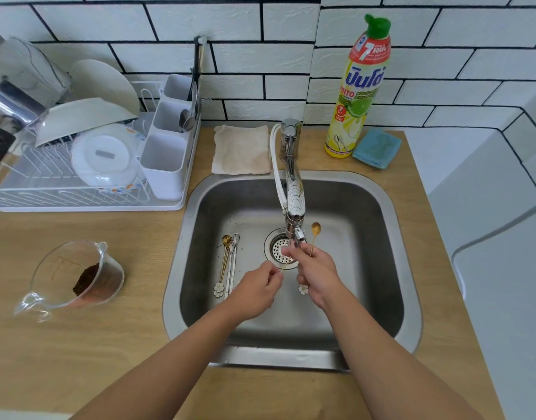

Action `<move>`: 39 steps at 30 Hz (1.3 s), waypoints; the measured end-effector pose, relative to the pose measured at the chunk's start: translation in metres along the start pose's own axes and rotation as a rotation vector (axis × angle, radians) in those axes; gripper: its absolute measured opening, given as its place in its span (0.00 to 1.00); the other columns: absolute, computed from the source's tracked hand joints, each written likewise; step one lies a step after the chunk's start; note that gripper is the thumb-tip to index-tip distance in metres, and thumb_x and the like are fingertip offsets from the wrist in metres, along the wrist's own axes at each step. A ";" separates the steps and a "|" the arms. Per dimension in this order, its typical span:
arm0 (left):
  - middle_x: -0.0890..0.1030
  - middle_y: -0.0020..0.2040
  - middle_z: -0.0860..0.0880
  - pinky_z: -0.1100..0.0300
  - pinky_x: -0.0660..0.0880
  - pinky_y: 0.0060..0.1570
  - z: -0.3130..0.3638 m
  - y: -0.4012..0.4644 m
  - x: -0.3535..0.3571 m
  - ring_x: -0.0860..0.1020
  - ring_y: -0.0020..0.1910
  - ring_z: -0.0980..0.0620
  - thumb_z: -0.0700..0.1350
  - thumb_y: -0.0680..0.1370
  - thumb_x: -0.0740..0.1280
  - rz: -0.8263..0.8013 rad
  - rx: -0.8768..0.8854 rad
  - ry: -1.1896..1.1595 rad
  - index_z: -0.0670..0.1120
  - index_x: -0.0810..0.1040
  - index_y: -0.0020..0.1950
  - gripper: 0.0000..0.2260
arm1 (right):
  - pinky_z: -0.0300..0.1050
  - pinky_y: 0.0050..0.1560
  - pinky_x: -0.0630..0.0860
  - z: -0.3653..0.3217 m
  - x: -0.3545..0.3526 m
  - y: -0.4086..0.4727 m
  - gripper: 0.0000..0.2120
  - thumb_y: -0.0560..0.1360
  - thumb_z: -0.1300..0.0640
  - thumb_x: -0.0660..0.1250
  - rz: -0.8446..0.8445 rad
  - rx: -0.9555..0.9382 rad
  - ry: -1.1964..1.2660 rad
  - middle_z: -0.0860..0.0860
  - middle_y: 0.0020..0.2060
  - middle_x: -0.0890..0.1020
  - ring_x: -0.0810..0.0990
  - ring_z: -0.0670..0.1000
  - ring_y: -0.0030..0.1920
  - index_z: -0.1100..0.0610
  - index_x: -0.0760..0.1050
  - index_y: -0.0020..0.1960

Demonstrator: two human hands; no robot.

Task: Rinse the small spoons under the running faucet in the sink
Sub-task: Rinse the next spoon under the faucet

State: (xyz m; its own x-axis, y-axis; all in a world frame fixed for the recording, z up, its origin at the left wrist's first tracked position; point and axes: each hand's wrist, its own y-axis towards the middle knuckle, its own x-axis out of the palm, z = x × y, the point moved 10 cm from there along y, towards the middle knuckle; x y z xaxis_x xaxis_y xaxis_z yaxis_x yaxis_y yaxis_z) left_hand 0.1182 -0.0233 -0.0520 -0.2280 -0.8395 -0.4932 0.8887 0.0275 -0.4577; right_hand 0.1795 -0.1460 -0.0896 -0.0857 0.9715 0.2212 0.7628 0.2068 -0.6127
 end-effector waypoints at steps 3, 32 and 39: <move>0.77 0.27 0.51 0.64 0.71 0.29 -0.004 -0.004 0.002 0.75 0.25 0.52 0.49 0.85 0.54 -0.052 0.002 -0.127 0.48 0.75 0.49 0.12 | 0.38 0.22 0.58 -0.003 0.004 0.003 0.08 0.83 0.54 0.68 -0.020 -0.026 -0.019 0.49 0.43 0.89 0.58 0.44 0.22 0.55 0.84 0.50; 0.81 0.29 0.46 0.64 0.66 0.21 -0.011 -0.010 -0.008 0.66 0.17 0.53 0.49 0.83 0.57 -0.068 -0.042 -0.232 0.49 0.79 0.48 0.12 | 0.31 0.32 0.69 -0.014 0.011 -0.006 0.08 0.83 0.55 0.65 -0.096 -0.145 -0.276 0.43 0.46 0.89 0.77 0.37 0.28 0.53 0.83 0.51; 0.75 0.24 0.48 0.65 0.63 0.19 -0.011 -0.011 -0.004 0.64 0.16 0.53 0.51 0.80 0.58 -0.088 -0.040 -0.266 0.51 0.79 0.46 0.11 | 0.38 0.42 0.70 -0.019 0.008 -0.006 0.06 0.78 0.52 0.73 -0.011 -0.185 -0.245 0.48 0.40 0.89 0.82 0.36 0.33 0.54 0.82 0.46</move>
State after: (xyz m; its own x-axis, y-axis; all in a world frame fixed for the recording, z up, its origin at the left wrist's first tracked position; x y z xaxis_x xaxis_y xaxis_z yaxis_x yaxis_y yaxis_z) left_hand 0.1049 -0.0145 -0.0532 -0.1867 -0.9524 -0.2410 0.8524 -0.0351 -0.5217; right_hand 0.1862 -0.1421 -0.0697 -0.2293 0.9731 0.0241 0.8630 0.2147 -0.4573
